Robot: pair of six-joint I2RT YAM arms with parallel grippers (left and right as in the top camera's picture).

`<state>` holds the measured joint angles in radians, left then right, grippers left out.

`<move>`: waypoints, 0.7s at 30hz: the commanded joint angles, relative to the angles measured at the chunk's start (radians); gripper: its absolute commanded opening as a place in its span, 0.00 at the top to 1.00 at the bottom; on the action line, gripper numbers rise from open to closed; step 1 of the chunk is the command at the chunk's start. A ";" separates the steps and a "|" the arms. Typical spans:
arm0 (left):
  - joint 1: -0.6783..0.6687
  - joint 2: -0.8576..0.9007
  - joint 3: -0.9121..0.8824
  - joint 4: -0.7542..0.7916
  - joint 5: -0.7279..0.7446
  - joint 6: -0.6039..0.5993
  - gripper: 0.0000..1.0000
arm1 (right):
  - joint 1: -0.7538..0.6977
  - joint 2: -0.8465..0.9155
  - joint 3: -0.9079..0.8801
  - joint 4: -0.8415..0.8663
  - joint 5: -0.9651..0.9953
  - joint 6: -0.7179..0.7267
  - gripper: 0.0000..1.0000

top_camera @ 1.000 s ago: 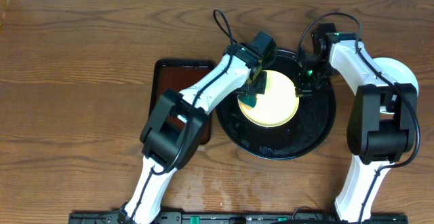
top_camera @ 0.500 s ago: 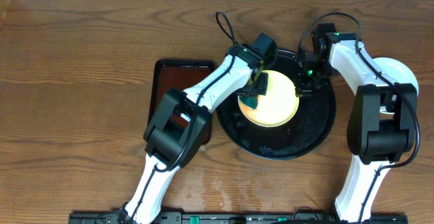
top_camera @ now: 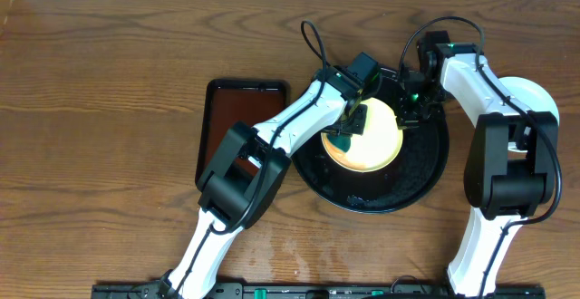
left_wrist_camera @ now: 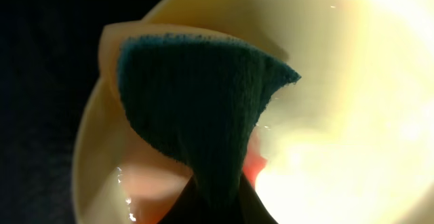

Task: Clean dirty plates on tray and stack at the side
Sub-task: 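Scrub the red smear on the yellow plate with the left-held sponge, then return the sponge over the small black tray with the left gripper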

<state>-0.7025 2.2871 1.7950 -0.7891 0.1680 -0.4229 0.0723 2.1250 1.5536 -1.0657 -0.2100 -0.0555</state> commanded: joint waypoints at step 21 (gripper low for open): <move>0.188 -0.163 0.035 0.057 0.605 -0.009 0.92 | 0.010 -0.023 -0.012 -0.001 -0.041 -0.011 0.99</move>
<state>-0.6037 2.2723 1.7828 -0.7177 0.7319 -0.4232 0.0708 2.1242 1.5536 -1.0664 -0.2058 -0.0563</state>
